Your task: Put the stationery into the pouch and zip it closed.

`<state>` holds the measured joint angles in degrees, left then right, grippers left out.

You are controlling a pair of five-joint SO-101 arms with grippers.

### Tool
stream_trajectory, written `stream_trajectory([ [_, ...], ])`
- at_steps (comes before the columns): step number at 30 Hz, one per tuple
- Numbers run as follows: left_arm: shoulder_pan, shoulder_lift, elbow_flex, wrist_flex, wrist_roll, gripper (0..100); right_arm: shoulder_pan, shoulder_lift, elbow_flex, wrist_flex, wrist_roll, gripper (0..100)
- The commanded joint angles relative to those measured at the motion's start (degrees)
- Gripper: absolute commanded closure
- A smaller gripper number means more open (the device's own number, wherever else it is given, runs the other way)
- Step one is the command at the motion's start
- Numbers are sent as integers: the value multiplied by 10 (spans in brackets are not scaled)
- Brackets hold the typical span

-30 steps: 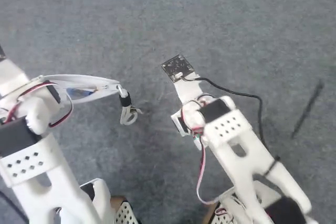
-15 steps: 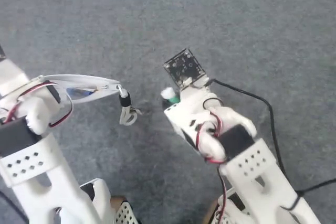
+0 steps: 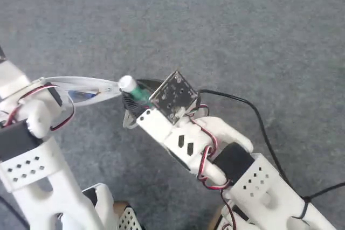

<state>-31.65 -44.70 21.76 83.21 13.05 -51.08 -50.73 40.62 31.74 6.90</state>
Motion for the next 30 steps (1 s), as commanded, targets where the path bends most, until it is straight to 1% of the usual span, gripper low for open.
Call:
stream_trajectory([
  [1, 0, -26, -9, -16, -4, 988, -15, -21, -9, -51, 5, 992],
  [11, 1, -26, -9, -24, -3, 988, -21, -20, -1, -224, 1, 992],
  [13, 4, -26, -9, -24, -3, 988, -25, -20, 12, -266, -32, 992],
  [16, 23, -26, -9, -24, -4, 988, -26, -19, 37, -354, -112, 992],
  [18, 35, -26, -9, -24, -4, 988, -26, -10, 42, -395, -138, 992],
  [22, 47, -26, -9, -24, -4, 988, -27, 33, 41, -448, -141, 991],
  [30, 47, -26, -9, -24, -4, 988, -28, 146, 41, -570, -142, 991],
])
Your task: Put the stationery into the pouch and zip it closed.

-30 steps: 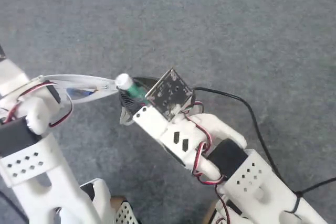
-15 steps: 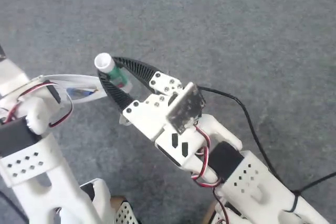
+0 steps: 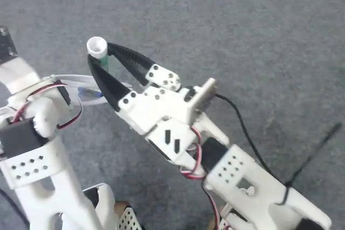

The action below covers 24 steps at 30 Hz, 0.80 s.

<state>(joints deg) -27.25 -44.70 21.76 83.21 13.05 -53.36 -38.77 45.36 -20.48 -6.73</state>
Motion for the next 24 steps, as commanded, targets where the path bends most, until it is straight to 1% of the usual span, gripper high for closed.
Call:
stream_trajectory([
  [1, 4, -26, -9, -24, -4, 988, -10, 43, -6, -67, -6, 991],
  [6, 3, -26, -9, -24, -4, 988, -15, 96, -3, -126, -4, 991],
  [16, 3, -30, 11, -40, -4, 988, -33, 23, 33, -126, -3, 991],
  [19, 3, -31, 9, -38, -4, 988, -38, 36, 39, -126, -3, 991],
  [24, 1, -31, 9, -37, -4, 988, -38, 102, 36, -130, -3, 991],
])
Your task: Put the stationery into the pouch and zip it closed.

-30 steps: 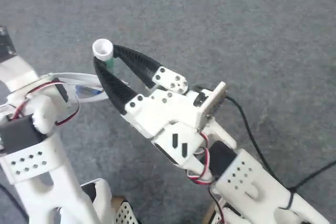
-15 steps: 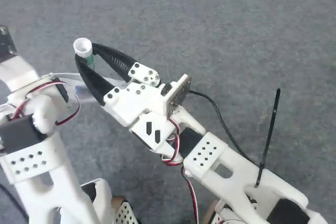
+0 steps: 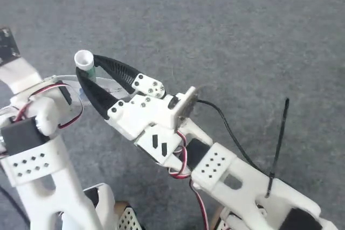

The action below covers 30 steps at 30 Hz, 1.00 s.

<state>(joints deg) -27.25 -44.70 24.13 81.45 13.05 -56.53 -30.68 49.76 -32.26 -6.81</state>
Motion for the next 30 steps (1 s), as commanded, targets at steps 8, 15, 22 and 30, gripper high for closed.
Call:
stream_trajectory([
  [8, 1, -31, -13, -21, -5, 988, 3, 56, -5, -13, -4, 991],
  [15, 0, -31, -13, -21, -5, 988, 11, 56, 7, -10, -4, 906],
  [22, 0, -31, -13, -21, -5, 988, 12, 56, 26, -13, -4, 813],
  [30, 0, -31, -13, -21, -5, 988, 12, 56, 26, -13, -3, 875],
])
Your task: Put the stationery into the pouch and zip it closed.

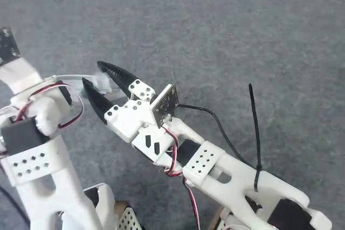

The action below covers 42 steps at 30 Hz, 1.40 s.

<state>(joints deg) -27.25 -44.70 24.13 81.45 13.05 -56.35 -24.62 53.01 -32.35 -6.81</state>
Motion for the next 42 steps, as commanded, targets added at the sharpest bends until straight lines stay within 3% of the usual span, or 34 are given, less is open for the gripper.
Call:
stream_trajectory([
  [1, 0, -31, -13, -21, -5, 988, 10, -6, -6, -12, -3, 874],
  [6, 0, -31, -12, -20, -6, 988, 6, -52, 18, -4, 0, 854],
  [10, 0, -31, -12, -20, -6, 988, 3, -87, 19, 63, 24, 796],
  [17, 0, -31, -15, -19, -6, 988, 5, -138, 19, 145, 27, 796],
  [23, 3, -31, -12, -21, -6, 988, 5, -251, 18, 268, 29, 796],
  [28, 1, -28, -12, -21, -6, 988, 3, -327, 18, 385, 78, 796],
  [39, 2, -26, -11, -20, -6, 988, 3, -449, 22, 577, 76, 796],
  [42, 1, -28, 0, -26, -6, 988, 5, -487, 36, 608, 39, 796],
])
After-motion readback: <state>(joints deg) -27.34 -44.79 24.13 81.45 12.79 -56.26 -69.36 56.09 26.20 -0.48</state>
